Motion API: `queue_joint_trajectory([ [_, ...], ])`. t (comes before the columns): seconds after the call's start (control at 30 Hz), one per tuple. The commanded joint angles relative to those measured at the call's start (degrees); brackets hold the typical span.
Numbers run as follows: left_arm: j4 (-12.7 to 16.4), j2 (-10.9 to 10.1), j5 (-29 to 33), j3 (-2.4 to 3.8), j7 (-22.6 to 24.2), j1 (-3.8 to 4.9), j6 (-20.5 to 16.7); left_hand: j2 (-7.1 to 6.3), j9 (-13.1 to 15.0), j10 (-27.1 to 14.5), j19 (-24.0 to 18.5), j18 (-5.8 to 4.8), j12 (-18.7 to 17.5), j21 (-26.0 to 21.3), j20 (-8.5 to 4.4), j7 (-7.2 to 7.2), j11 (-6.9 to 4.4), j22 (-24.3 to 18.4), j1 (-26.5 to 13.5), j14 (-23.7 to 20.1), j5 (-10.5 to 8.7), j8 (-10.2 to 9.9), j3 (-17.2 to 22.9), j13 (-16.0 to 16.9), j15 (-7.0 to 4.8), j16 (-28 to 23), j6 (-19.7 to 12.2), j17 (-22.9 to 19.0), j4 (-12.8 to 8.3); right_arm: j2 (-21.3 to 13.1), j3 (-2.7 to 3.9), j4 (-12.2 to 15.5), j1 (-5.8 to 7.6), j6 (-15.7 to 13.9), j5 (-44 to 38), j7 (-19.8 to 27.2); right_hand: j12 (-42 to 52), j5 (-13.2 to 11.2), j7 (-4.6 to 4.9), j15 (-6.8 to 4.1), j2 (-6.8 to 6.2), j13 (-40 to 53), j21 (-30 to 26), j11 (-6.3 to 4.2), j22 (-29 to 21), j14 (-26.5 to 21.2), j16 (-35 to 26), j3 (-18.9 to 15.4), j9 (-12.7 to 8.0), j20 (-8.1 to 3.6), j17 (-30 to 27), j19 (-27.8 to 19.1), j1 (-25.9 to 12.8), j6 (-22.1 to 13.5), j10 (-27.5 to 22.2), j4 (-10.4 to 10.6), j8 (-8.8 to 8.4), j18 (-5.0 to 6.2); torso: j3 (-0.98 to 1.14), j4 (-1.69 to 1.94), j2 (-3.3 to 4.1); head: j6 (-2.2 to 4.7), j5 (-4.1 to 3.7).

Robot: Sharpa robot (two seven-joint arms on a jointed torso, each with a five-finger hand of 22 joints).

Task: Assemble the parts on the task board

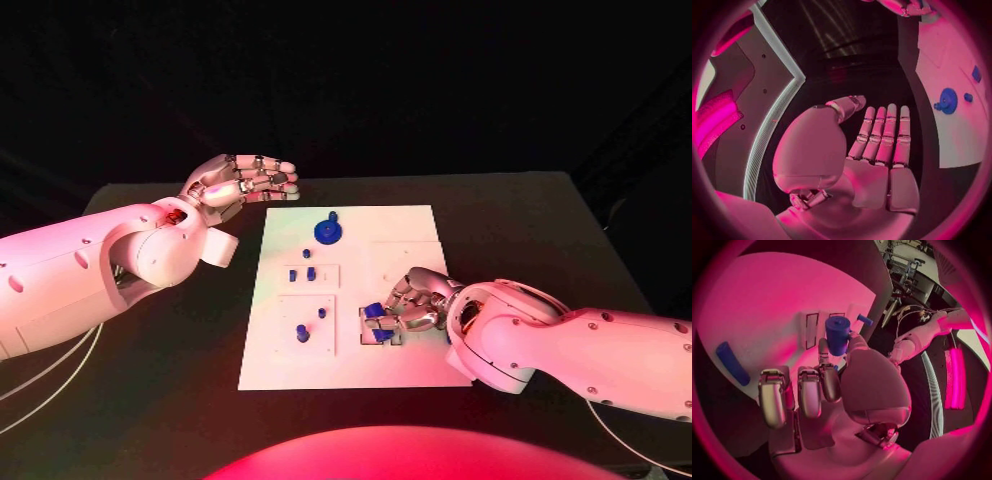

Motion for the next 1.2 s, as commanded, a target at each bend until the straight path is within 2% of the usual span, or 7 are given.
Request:
queue_joint_trajectory([
  [0.03,0.15,0.07,0.27,0.04,0.14,0.03,1.0,0.09,0.08,0.03,0.49,-0.31,-0.33,-0.36,0.05,2.67,-0.08,-0.05,-0.19,0.09,0.34,0.4,0.19,-0.1,0.24,-0.29,0.37,0.09,0.13,0.45,-0.01,-0.52,-0.05,1.65,-2.21,-0.78,-0.41,-0.56,-0.54,-0.28,1.34,8.38,0.24,-0.15,15.07,6.08,0.18,-0.58,0.24,-0.23,15.05,5.89,0.8,0.68,2.43,-0.01,0.55,-0.38,-0.01,-0.05,0.0,-0.03,0.08],
  [0.33,0.17,0.02,0.27,0.04,-0.11,0.03,1.07,0.12,0.08,-0.02,0.56,-0.31,-0.4,-0.46,0.05,2.69,-0.06,-0.12,-0.22,0.05,0.34,0.42,0.18,-0.09,0.26,-0.35,0.38,0.09,0.16,1.12,-0.02,-1.39,-0.11,1.09,-3.68,-1.35,-0.98,-2.6,-0.49,-0.21,0.63,8.18,0.24,-0.09,15.07,6.08,0.18,-1.84,0.34,-0.14,15.05,5.89,-0.72,0.65,2.33,0.04,0.87,-0.38,0.01,-0.08,-0.02,-0.07,0.15],
  [0.63,0.24,0.01,0.13,0.04,-0.46,0.03,1.47,0.11,0.03,-0.23,0.92,-0.26,-0.62,-0.62,0.03,2.8,0.02,-0.26,-0.26,-0.11,0.33,0.36,0.13,-0.1,0.32,-0.55,0.2,0.09,0.19,1.69,-0.02,-1.92,-0.17,1.37,-4.16,-1.59,-2.01,-5.87,-0.4,-0.13,-0.37,7.83,0.24,0.01,15.07,6.08,0.18,-3.45,0.59,-0.05,15.05,5.89,-4.09,0.36,2.09,0.15,1.39,-0.38,0.03,-0.07,-0.01,-0.15,0.2],
  [0.87,0.25,-0.02,0.06,0.04,-0.68,0.03,1.63,0.11,0.02,-0.27,1.03,-0.24,-0.66,-0.63,0.03,2.81,0.04,-0.28,-0.25,-0.14,0.34,0.35,0.12,-0.1,0.34,-0.6,0.16,0.09,0.19,1.86,-0.03,-1.94,-0.26,0.39,-4.94,-1.45,-2.65,-13.19,-0.32,-0.06,-2.54,7.76,0.24,0.08,15.07,6.08,0.18,-4.01,0.99,0.02,15.05,5.89,-9.5,-0.08,2.01,0.29,2.07,-0.38,0.04,-0.08,-0.02,-0.06,0.19],
  [0.97,0.26,-0.04,0.01,0.04,-0.77,0.03,1.68,0.11,0.02,-0.27,1.03,-0.24,-0.66,-0.63,0.03,2.81,0.04,-0.28,-0.25,-0.14,0.34,0.35,0.12,-0.1,0.34,-0.6,0.16,0.09,0.19,1.85,-0.03,-1.87,-0.3,0.23,-5.43,-1.38,-2.9,-15.28,-0.31,-0.05,-3.66,7.7,0.24,0.1,15.07,6.08,0.18,-4.79,1.12,0.02,15.05,5.89,-11.28,-0.25,1.97,0.34,2.29,-0.38,0.04,-0.08,-0.02,-0.06,0.19],
  [1.07,0.26,-0.05,-0.03,0.04,-0.84,0.03,1.72,0.1,0.01,-0.29,1.12,-0.23,-0.7,-0.64,0.03,2.82,0.05,-0.3,-0.24,-0.17,0.34,0.34,0.11,-0.09,0.35,-0.63,0.13,0.09,0.18,1.77,-0.03,-1.78,-0.34,0.1,-6.11,-1.3,-3.24,-15.71,-0.32,-0.08,-4.5,7.58,0.24,0.08,15.07,6.08,0.18,-5.45,1.25,-0.02,15.05,5.89,-12.69,-0.42,1.88,0.37,2.43,-0.38,0.02,-0.11,-0.04,0.05,0.16],
  [1.2,0.27,-0.07,-0.08,0.04,-0.93,0.03,1.8,0.1,0.0,-0.32,1.19,-0.22,-0.73,-0.66,0.02,2.84,0.06,-0.31,-0.23,-0.19,0.34,0.33,0.11,-0.09,0.36,-0.66,0.1,0.09,0.17,1.52,-0.03,-1.52,-0.42,0.08,-6.81,-1.09,-3.26,-15.69,-0.32,-0.08,-4.5,7.57,0.24,0.08,15.07,6.08,0.18,-5.45,1.25,-0.02,15.05,5.89,-12.71,-0.43,1.88,0.35,2.43,-0.38,0.05,-0.09,-0.03,0.02,0.18],
])
